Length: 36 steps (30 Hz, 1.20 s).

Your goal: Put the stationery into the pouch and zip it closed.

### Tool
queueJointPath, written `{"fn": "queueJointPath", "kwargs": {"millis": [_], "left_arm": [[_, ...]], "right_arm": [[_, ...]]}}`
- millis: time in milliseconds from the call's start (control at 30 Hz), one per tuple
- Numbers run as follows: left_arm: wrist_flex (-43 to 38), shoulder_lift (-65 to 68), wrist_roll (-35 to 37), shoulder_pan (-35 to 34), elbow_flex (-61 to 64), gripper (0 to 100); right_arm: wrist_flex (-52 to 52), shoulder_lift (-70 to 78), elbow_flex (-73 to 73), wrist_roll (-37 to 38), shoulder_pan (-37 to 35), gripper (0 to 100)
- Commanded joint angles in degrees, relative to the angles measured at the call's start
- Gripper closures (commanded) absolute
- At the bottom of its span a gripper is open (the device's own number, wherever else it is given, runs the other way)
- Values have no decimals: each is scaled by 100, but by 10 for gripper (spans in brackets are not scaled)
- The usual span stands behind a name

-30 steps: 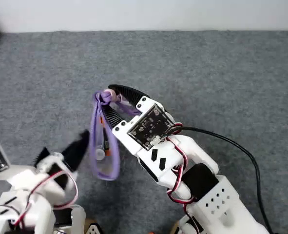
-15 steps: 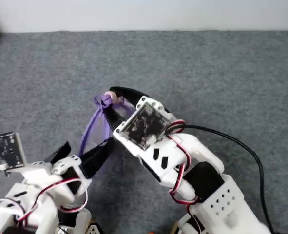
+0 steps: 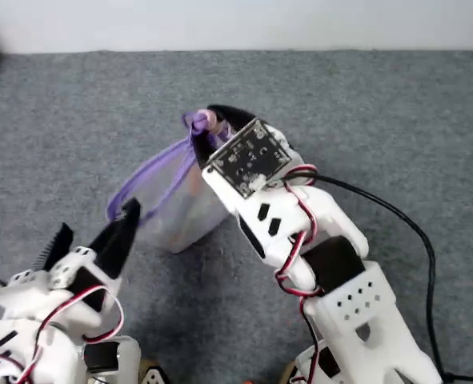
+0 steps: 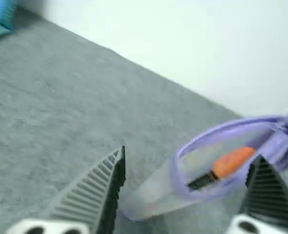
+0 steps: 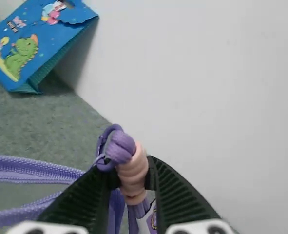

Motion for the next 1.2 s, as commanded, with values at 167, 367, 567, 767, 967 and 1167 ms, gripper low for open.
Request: {"fn": "queueJointPath", "kwargs": {"millis": [167, 367, 567, 767, 967, 1167], "left_arm": [[-1213, 9, 97, -1679, 92, 633], [-2295, 18, 53, -2488, 1297, 633], [-2743, 18, -202, -2391, 2176, 633], [-2822, 18, -475, -1257, 2677, 633], [-2295, -18, -651, 202, 2141, 633], [-1741, 18, -668, 1855, 1569, 633]], "right_arm": [[-1490, 655, -422, 334, 180, 991], [-2536, 1218, -642, 448, 127, 991], [-2519, 1464, -1108, 448, -330, 991], [-2510, 1525, -1090, 448, -787, 991], [-2563, 1824, -1143, 457, -743, 991], [-2580, 1982, -1152, 457, -734, 991]]}}
